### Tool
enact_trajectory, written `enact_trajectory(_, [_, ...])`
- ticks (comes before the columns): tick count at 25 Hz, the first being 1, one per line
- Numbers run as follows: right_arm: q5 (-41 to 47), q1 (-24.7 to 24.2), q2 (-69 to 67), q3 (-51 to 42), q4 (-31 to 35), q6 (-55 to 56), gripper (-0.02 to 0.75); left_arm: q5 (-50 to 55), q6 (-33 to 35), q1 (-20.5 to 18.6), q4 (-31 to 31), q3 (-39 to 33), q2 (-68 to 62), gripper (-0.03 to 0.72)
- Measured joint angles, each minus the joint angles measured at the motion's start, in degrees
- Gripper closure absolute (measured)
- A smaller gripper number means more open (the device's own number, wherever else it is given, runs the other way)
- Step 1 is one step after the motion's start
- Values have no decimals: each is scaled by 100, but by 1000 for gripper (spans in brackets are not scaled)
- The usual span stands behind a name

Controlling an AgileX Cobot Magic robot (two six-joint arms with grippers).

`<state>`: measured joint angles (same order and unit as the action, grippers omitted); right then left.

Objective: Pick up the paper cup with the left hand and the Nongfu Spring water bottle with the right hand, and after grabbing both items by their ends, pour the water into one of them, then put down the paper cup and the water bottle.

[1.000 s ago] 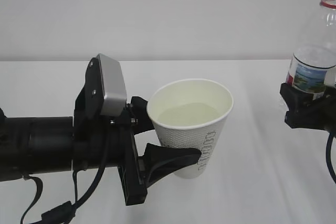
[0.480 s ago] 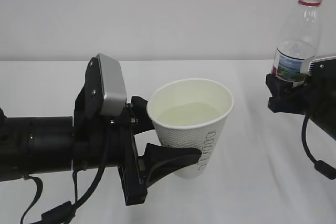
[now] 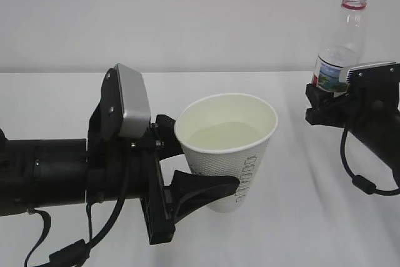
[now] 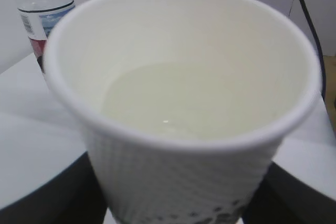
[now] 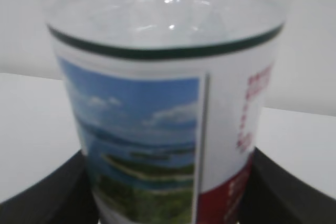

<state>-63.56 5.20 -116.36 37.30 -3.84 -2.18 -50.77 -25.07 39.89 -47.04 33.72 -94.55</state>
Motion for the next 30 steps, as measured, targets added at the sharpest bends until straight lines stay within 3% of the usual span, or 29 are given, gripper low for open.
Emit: enact_trajectory(30, [0, 0, -979, 1289, 142, -10, 241, -88, 0, 0, 0, 0, 0, 192])
